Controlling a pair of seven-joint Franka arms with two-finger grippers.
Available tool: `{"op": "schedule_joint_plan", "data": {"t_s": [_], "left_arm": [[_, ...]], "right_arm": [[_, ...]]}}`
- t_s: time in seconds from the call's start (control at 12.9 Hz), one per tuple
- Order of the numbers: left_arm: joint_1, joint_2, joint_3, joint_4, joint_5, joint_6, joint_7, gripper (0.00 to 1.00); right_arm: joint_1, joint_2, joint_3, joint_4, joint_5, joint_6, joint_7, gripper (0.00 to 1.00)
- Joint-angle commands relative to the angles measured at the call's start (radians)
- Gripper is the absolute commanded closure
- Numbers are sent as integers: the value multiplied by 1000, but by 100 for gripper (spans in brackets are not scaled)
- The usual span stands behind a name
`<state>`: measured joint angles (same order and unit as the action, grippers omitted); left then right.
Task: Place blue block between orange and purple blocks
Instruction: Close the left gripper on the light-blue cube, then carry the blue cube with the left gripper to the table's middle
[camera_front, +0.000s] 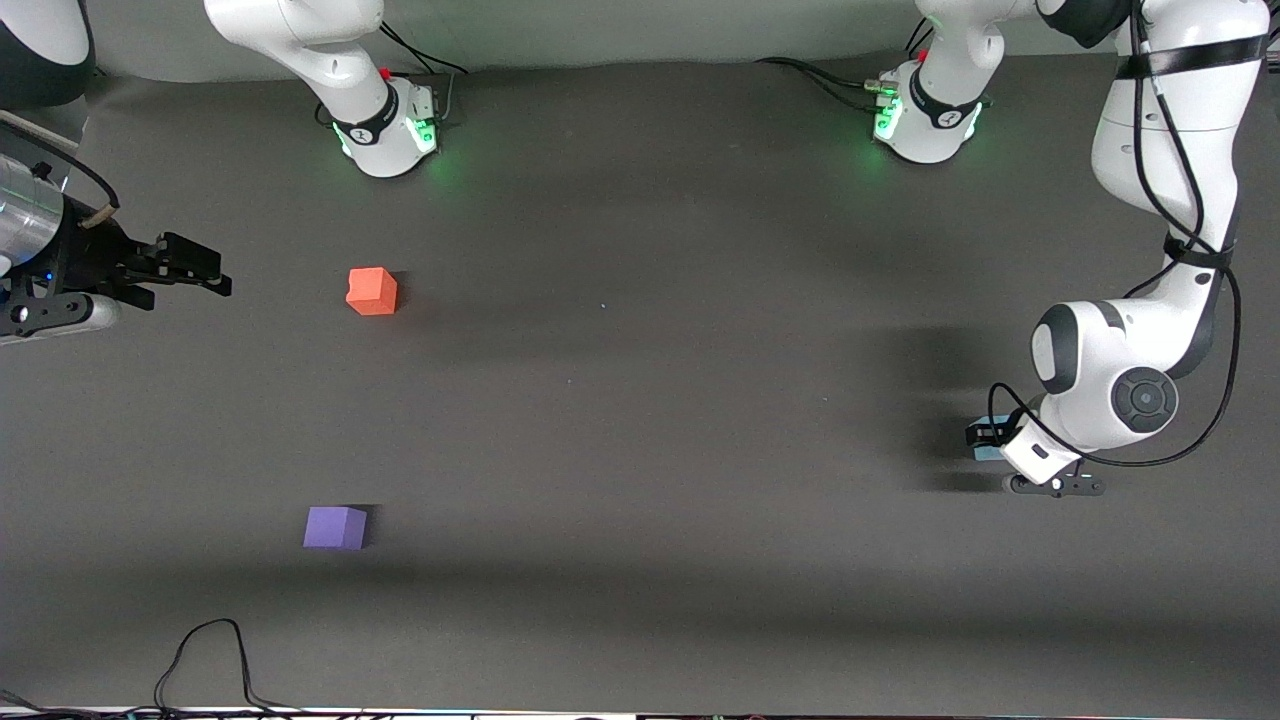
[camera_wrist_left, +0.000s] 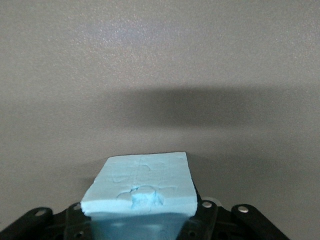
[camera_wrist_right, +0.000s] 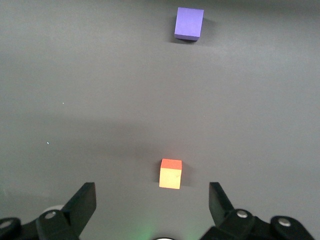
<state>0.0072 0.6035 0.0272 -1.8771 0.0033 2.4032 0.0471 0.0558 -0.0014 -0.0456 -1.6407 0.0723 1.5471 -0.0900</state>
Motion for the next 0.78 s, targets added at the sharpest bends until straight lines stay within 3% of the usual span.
{"op": "schedule_joint_plan", "data": {"t_s": [0.0, 0.16, 0.39, 0.7], "left_arm": [[-9, -25, 3, -10, -9, -19, -18, 57], [-7, -54, 3, 38, -9, -86, -13, 57], [-13, -117, -9, 192, -13, -355, -24, 57], [-73, -148, -120, 324, -11, -548, -230, 57]], "right_arm": [[7, -19, -11, -8, -5, -7, -20, 0], [9, -19, -13, -7, -5, -7, -20, 0], [9, -19, -13, -7, -5, -7, -20, 0], [9, -19, -13, -8, -5, -9, -22, 0]]}}
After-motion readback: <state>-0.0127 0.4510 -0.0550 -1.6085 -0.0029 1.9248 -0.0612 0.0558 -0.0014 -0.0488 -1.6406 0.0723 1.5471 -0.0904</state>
